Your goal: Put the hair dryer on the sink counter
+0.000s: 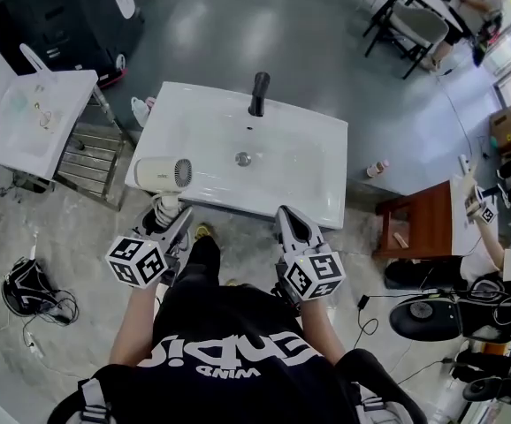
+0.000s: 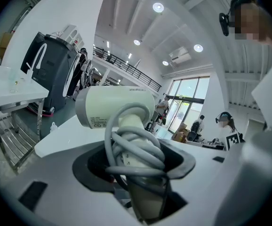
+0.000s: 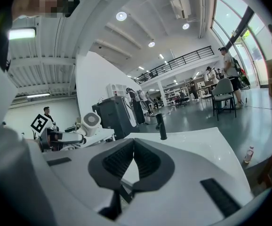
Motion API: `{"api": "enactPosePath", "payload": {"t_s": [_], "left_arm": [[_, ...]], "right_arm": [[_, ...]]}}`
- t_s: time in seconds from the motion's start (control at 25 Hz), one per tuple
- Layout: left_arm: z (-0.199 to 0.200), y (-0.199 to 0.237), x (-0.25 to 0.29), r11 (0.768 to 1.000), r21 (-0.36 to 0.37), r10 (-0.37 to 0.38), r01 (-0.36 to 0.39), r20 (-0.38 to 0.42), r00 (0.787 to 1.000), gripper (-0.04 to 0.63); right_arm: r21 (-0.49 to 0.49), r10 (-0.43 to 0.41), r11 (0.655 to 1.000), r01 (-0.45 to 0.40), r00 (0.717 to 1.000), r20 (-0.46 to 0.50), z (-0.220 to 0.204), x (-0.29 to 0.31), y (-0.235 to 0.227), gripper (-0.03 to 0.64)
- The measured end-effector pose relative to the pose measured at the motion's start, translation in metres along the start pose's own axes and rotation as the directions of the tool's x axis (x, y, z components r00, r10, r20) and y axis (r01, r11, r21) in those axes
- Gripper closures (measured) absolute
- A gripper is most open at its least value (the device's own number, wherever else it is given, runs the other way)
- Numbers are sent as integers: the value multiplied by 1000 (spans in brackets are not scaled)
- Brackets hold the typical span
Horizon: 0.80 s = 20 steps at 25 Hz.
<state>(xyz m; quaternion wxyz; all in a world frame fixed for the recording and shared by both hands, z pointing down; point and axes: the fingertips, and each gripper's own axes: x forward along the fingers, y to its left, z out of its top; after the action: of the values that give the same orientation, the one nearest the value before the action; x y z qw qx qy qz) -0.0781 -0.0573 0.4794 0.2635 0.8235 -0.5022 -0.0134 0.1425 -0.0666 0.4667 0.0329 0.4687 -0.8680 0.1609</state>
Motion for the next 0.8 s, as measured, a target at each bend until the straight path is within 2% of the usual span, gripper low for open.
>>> {"api": "enactPosePath", "payload": {"t_s": [0.44, 0.8], "left_arm": [[50, 47, 68, 1000, 5, -30, 30, -16, 999, 310], [73, 79, 96, 1000, 1, -30, 30, -45, 999, 310]], "right_arm": [[-17, -1, 1000, 1, 1000, -9, 35, 83, -14, 598], [-16, -6, 1000, 6, 1000, -8, 54, 125, -17, 598]]}}
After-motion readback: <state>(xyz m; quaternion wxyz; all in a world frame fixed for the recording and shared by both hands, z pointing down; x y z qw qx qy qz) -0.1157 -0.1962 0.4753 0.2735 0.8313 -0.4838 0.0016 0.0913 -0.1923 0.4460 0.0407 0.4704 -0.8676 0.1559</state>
